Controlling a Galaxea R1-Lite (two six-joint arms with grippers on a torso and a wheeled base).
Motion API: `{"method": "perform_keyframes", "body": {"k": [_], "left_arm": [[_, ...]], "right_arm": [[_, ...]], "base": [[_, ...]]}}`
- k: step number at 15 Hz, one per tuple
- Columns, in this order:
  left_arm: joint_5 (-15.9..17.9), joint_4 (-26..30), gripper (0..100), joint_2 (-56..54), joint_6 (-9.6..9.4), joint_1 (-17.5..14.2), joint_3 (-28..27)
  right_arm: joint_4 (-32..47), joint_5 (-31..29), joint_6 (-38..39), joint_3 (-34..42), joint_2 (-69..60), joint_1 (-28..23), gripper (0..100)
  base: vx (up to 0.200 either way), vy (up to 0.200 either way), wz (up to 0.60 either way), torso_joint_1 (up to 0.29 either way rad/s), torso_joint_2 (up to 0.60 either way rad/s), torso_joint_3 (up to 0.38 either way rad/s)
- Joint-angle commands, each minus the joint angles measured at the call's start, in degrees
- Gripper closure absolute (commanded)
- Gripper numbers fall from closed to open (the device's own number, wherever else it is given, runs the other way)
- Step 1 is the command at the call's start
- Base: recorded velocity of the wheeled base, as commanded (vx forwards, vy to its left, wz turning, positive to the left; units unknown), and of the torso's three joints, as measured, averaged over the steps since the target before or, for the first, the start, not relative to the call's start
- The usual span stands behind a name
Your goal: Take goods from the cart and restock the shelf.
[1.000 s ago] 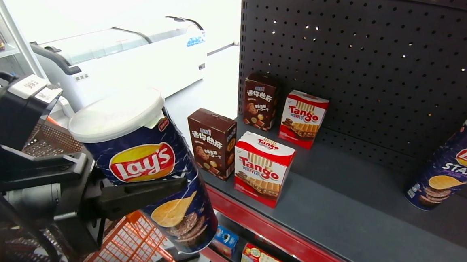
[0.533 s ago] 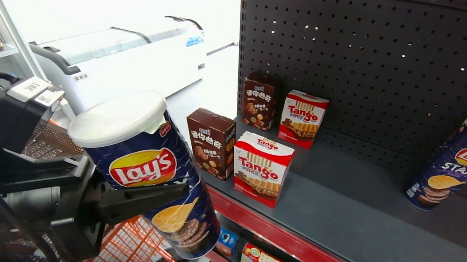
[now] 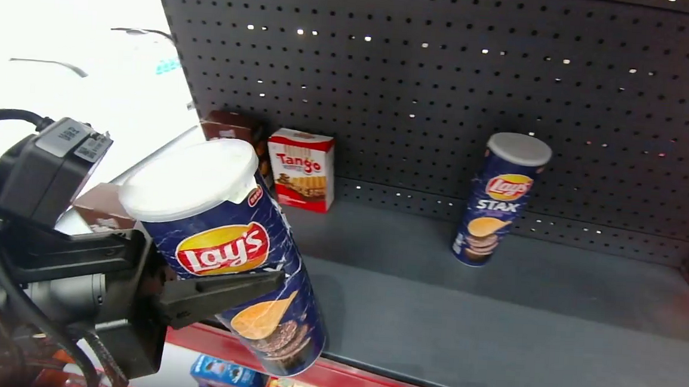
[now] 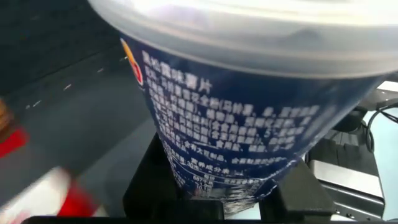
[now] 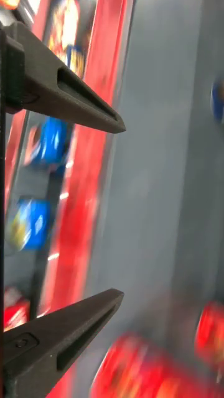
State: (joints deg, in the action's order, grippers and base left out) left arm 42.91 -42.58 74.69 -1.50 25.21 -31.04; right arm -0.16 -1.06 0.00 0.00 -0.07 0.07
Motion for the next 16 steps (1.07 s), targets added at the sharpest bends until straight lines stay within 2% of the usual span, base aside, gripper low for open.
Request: {"method": "perform_keyframes", "body": {"k": [1, 2, 8, 9, 16], "left_arm": [[-0.02, -0.05, 100, 0.1, 0.01, -0.07, 0.1], [-0.02, -0.05, 100, 0.02, 0.09, -0.07, 0.1], [-0.11, -0.05, 100, -0.34, 0.01, -0.34, 0.8], [-0.02, -0.05, 100, -0.34, 0.01, -0.34, 0.89], [-0.2, -0.13, 100, -0.51, 0.09, -0.6, 1.15]], "right_arm": [[-0.02, 0.01, -0.09, 0.0, 0.07, 0.01, 0], [-0.02, 0.01, 0.0, 0.0, 0.07, 0.01, 0], [-0.02, 0.01, 0.0, 0.0, 0.07, 0.01, 0], [-0.02, 0.01, 0.0, 0.0, 0.07, 0.01, 0], [-0.02, 0.01, 0.0, 0.0, 0.07, 0.01, 0]], "base": [[0.0, 0.0, -0.6, -0.007, 0.0, -0.002], [0.0, 0.0, -0.6, 0.002, 0.01, 0.002], [0.0, 0.0, 0.0, 0.0, 0.0, 0.0], [0.0, 0.0, -0.6, 0.002, 0.0, 0.007], [0.0, 0.0, 0.0, 0.0, 0.0, 0.0]]}}
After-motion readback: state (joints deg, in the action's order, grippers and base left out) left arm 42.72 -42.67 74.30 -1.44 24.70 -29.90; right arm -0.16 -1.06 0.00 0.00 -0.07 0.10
